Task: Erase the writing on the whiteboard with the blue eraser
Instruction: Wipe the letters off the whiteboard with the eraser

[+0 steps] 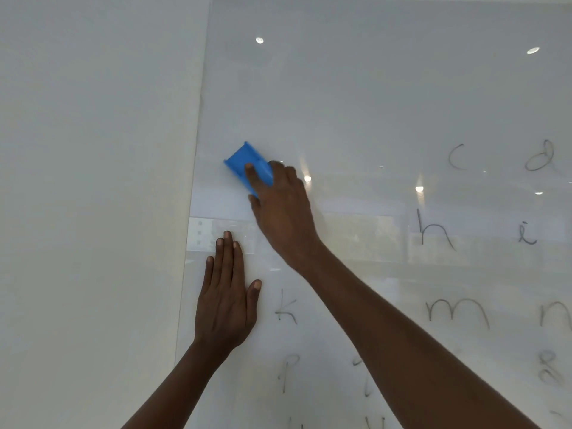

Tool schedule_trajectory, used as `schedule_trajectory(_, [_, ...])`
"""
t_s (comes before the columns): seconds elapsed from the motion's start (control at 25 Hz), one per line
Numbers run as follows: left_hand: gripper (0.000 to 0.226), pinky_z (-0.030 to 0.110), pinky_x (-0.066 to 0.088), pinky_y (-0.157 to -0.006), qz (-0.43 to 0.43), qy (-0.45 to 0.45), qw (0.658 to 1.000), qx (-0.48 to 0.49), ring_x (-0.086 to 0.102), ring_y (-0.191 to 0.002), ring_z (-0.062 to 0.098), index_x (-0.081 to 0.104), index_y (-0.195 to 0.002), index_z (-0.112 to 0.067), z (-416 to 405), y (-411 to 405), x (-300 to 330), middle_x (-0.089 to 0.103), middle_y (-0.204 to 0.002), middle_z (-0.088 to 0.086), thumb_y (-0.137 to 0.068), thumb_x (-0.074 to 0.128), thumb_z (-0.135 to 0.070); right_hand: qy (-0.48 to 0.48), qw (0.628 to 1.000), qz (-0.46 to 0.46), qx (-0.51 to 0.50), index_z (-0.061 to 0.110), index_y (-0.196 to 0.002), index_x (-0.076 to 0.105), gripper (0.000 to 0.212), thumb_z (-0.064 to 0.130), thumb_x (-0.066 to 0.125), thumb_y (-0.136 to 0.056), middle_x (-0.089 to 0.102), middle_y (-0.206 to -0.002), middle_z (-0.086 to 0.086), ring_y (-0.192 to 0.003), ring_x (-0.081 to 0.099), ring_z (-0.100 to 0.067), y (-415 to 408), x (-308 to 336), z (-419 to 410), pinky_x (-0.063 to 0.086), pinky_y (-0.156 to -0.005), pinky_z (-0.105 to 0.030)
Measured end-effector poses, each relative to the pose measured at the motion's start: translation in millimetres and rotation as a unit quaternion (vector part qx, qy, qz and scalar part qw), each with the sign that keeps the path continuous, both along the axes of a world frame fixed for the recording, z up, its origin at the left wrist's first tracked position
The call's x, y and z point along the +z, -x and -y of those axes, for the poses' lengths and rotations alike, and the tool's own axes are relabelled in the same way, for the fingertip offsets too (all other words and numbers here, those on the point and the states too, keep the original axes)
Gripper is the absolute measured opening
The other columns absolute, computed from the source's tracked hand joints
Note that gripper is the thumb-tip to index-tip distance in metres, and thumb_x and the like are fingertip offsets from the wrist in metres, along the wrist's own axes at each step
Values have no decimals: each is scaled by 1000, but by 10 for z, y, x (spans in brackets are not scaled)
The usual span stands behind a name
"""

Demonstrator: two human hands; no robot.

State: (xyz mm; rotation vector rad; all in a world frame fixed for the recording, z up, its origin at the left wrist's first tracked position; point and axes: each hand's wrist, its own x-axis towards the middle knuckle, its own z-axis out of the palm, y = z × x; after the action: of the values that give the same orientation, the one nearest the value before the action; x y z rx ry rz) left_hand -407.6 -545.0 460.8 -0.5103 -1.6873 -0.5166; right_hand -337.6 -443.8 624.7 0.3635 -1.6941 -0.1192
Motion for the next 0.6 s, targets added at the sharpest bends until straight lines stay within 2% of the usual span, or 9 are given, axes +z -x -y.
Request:
schedule_trajectory(0.16, [74,29,-2,-130,11,-13,1000,0,-1,-161,19,9,-162,-2,-12,-13,4,5,-172,14,-104,29,-42,-76,996,35,-12,17,-143,42,50,20,56,-95,48,-136,-18,-112,50,-29,-57,-371,-114,45,-94,-38])
schedule_trajectory(0.24, [74,30,-1,-131,9,-7,1000,0,0,-161,21,9,-162,0,-14,-21,1,5,-172,15,-104,29,-41,-89,995,42,-17,16,-142,46,50,16,57,-93,51,-133,-20,-109,53,-32,-162,-392,-274,46,-92,-41])
schedule_trajectory(0.36, [74,34,2,-131,4,0,1000,3,3,-161,26,9,-162,1,3,-25,-4,4,-173,16,-104,31,-40,-40,998,35,-19,14,-140,49,51,14,60,-90,52,-130,-22,-107,53,-37,-348,-279,-631,47,-91,-43])
schedule_trajectory(0.6, [73,35,1,-131,23,1,1000,1,0,-161,25,6,-162,-1,16,-46,-16,2,-173,14,-105,27,-42,99,995,-18,-16,15,-144,44,54,16,61,-92,49,-130,-24,-111,49,-40,-590,-232,-1362,48,-92,-50])
